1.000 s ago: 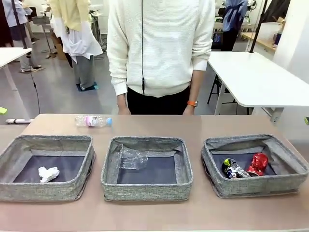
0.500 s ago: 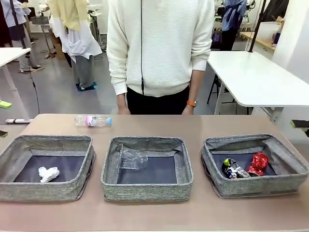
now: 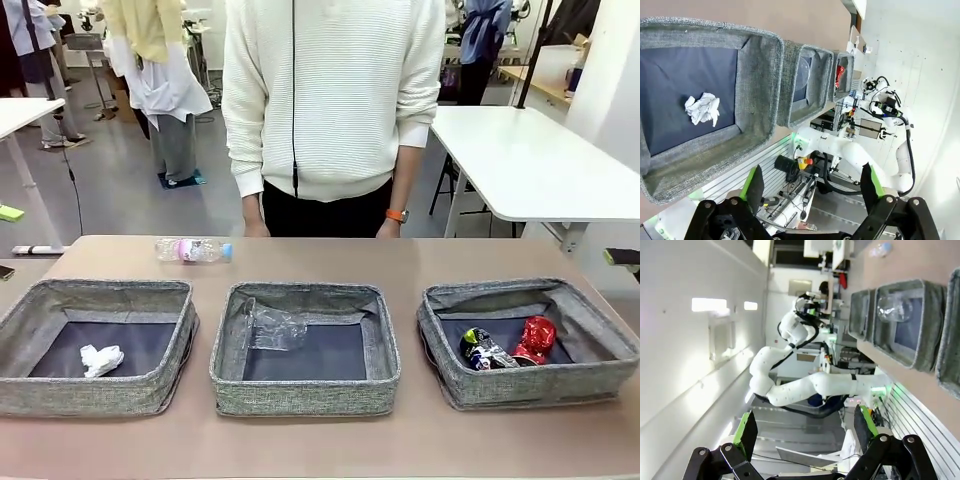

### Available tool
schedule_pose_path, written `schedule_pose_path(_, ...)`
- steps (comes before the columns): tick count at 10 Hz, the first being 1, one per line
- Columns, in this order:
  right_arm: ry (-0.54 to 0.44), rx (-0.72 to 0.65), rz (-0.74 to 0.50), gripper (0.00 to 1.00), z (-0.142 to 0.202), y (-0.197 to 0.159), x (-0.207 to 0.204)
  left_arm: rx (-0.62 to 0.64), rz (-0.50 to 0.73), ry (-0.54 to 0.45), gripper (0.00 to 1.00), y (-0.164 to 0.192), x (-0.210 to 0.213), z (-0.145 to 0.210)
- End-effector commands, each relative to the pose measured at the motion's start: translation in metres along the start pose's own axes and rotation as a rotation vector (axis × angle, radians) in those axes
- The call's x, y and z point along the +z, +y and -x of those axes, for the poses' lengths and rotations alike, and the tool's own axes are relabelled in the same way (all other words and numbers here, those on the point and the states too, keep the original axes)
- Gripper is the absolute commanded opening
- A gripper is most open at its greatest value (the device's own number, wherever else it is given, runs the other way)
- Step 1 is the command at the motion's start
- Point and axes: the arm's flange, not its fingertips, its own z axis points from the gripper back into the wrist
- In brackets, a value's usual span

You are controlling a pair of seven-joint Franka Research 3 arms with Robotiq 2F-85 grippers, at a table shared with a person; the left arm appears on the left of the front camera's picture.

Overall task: Sort the waste into the appropriate baskets.
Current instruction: Pick up the waste item pointed out by the person.

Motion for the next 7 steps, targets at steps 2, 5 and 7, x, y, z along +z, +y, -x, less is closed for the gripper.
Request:
schedule_pose_path(2, -0.004, -0.022, -0.016, 1.0, -0.0008, 0.0067, 0.0024, -0.014, -0.017, -0.002, 1.0, 0.0025, -0.0014, 0.0036)
schedule_pose_path(5, -0.004, -0.022, -0.016, 1.0, -0.0008, 0.0067, 0.0024, -0.014, -0.017, -0.002, 1.0, 0.0025, -0.0014, 0.0036)
schedule_pose_path(7, -0.004, -0.022, -0.016, 1.0, -0.0008, 0.0067, 0.0024, -0.014, -0.017, -0.002, 1.0, 0.0025, -0.0014, 0.0036)
